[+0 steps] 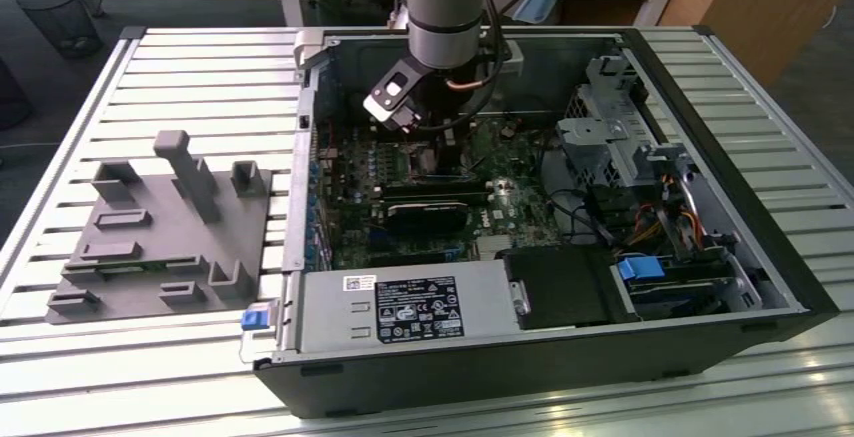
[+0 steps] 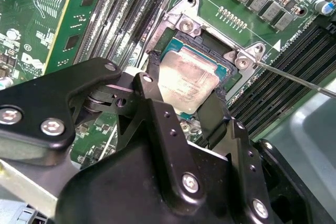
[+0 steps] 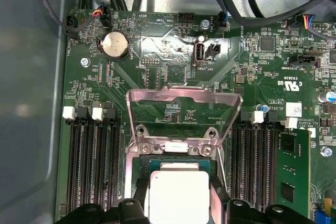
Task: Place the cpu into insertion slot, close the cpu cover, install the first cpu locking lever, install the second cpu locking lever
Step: 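Place the cpu into insertion slot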
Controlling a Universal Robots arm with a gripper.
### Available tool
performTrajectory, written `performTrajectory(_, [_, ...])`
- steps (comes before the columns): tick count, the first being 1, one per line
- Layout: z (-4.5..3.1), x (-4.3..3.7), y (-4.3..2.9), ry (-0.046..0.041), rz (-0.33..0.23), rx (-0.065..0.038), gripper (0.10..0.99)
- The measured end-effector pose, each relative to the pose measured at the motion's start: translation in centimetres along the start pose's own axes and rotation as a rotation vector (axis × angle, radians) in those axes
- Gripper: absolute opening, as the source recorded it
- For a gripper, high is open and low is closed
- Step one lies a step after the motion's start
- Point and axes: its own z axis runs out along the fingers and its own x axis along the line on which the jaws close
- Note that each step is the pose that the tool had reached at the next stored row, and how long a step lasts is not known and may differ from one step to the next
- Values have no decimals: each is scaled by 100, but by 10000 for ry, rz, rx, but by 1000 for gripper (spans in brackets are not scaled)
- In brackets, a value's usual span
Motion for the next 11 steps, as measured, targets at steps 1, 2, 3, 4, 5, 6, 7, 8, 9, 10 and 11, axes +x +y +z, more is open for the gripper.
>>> performTrajectory(1, [4, 1, 0, 1, 0, -1, 541])
performTrajectory(2, [5, 0, -1, -1, 0, 1, 541])
performTrajectory(3, [5, 0, -1, -1, 0, 1, 541])
performTrajectory(4, [5, 0, -1, -2, 0, 2, 541])
performTrajectory(5, [5, 1, -1, -1, 1, 1, 541])
performTrajectory(6, [6, 1, 0, 0, 0, 0, 541])
performTrajectory(7, [6, 1, -1, 0, 0, 0, 541])
performTrajectory(8, [6, 1, -1, 0, 0, 0, 541])
performTrajectory(9, [6, 1, -1, 1, 0, 0, 541])
performTrajectory(10, [6, 1, -1, 0, 0, 0, 541])
performTrajectory(11, [6, 1, 0, 0, 0, 0, 549])
